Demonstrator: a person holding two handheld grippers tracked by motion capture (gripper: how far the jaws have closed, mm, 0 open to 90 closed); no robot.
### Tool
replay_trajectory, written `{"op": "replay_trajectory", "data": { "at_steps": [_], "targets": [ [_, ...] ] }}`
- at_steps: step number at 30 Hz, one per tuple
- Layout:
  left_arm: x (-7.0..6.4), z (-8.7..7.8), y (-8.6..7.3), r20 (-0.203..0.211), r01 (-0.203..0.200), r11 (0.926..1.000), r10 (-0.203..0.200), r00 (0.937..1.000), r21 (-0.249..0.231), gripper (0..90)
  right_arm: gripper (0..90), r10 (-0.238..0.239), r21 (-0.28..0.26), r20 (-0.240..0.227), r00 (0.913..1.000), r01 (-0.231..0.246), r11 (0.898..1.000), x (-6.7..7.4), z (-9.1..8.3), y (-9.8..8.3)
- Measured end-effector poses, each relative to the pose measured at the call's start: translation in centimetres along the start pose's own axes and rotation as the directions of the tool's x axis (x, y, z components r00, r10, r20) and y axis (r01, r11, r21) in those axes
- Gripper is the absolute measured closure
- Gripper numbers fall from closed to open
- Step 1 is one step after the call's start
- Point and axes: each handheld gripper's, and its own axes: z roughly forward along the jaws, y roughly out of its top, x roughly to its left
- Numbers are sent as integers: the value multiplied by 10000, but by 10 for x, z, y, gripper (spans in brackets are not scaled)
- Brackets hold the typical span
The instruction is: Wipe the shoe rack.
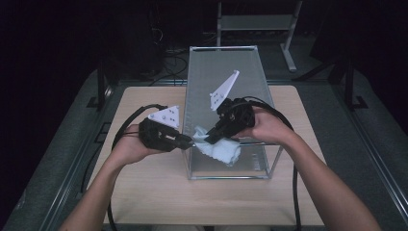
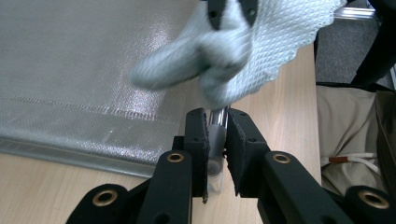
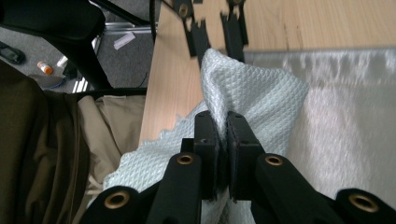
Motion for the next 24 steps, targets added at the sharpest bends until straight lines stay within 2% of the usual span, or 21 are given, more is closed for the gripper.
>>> {"op": "replay_trajectory", "data": {
  "at_steps": [1, 4, 7, 8, 10, 12, 14, 15, 16, 20, 24],
  "targets": [
    [0, 0, 0, -4, 31, 10000, -31, 10000, -38, 785, 838, 69, 330, 156, 9999, -74, 9994, 1, -1, -4],
    [0, 0, -1, 25, 59, 9999, -59, 10000, -129, 785, 839, 424, 155, 86, 9991, -425, 9990, -2, -10, -17],
    [1, -1, -2, -17, 15, 10000, -15, 10000, -73, 782, 839, 425, -751, -210, 9989, -439, 9962, -4, -18, -17],
    [0, -1, -2, -44, 42, 9999, -42, 10000, -123, 779, 838, 350, -881, -237, 9991, -370, 9954, -4, -19, -15],
    [0, -3, -3, -43, 53, 9998, -54, 10000, -171, 764, 838, 192, -943, -310, 9993, -220, 9953, -3, -18, -9],
    [0, -6, -4, -18, 31, 9998, -31, 10000, -213, 755, 837, 103, -761, -422, 9991, -135, 9970, -2, -15, -7],
    [0, -7, -4, -38, 18, 9997, -19, 10000, -249, 755, 837, 98, -739, -408, 9991, -128, 9972, -2, -16, -8],
    [-1, -7, -4, -39, 13, 9997, -14, 10000, -255, 755, 835, 234, -757, -455, 9987, -268, 9968, -3, -17, -10],
    [-1, -7, -4, -39, 13, 9997, -14, 10000, -255, 757, 835, 255, -695, -312, 9992, -276, 9972, -3, -17, -12],
    [0, -4, -3, -167, -69, 9999, 67, 9998, -103, 776, 829, 280, -223, -135, 9995, -283, 9993, -3, -1, -8],
    [0, -2, -3, -115, -1, 10000, 1, 9999, -37, 782, 825, -41, -260, 189, 9998, 46, 9997, -2, 19, 9]
  ]
}}
